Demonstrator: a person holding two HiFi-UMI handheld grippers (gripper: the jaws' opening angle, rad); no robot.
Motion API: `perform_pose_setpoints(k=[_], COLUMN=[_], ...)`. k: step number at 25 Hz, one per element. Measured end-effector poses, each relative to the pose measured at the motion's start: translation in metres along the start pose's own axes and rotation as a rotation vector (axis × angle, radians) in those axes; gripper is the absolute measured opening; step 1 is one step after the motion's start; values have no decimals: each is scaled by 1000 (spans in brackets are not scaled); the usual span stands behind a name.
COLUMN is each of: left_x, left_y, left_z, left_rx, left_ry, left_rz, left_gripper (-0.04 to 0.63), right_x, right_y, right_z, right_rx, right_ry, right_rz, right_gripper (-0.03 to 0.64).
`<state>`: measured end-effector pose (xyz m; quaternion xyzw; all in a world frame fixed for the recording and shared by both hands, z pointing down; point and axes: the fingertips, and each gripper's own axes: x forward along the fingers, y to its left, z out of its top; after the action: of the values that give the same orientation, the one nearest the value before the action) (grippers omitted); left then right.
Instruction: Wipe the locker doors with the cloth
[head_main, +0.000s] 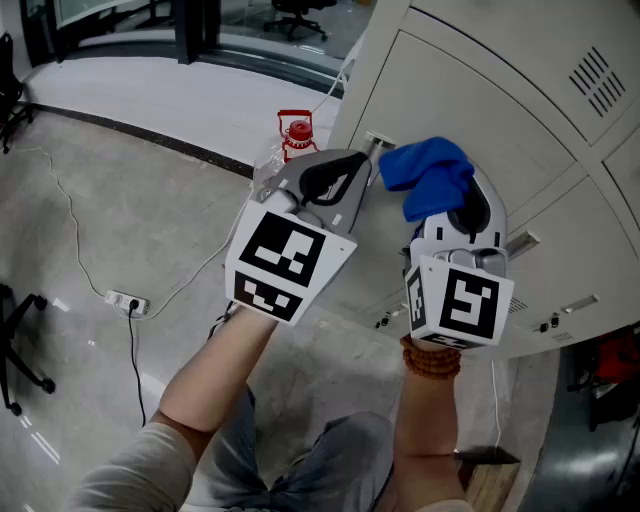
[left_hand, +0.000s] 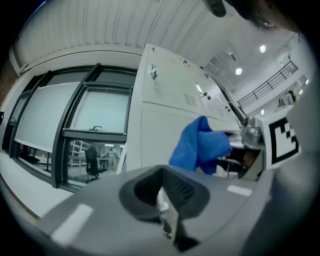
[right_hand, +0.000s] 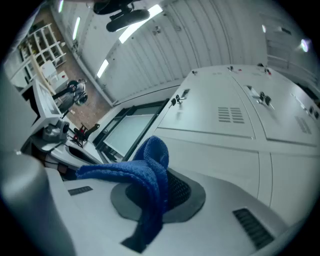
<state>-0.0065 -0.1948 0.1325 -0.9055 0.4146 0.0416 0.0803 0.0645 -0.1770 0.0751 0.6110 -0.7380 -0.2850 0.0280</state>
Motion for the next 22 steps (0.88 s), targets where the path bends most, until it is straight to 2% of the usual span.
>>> perform_pose_setpoints(k=[6, 11, 15, 22], left_x=[10, 8, 3, 6], left_y=[34, 53, 58, 48], left_z=[54, 86, 88, 48], left_rx=[-9, 27, 31, 17], left_ry=[-27, -41, -33, 18], left_rz=[-5, 16, 22, -1], left_gripper=[2, 2, 2, 2], right_x=[44, 74, 85, 69], right_y=[-2, 2, 15, 46], right_z=[59, 91, 82, 30], right_rx=[-241, -399, -524, -677], right_ry=[-48, -55, -10, 44], right_rz=[-34, -56, -60, -35], right_gripper=[29, 29, 29, 29])
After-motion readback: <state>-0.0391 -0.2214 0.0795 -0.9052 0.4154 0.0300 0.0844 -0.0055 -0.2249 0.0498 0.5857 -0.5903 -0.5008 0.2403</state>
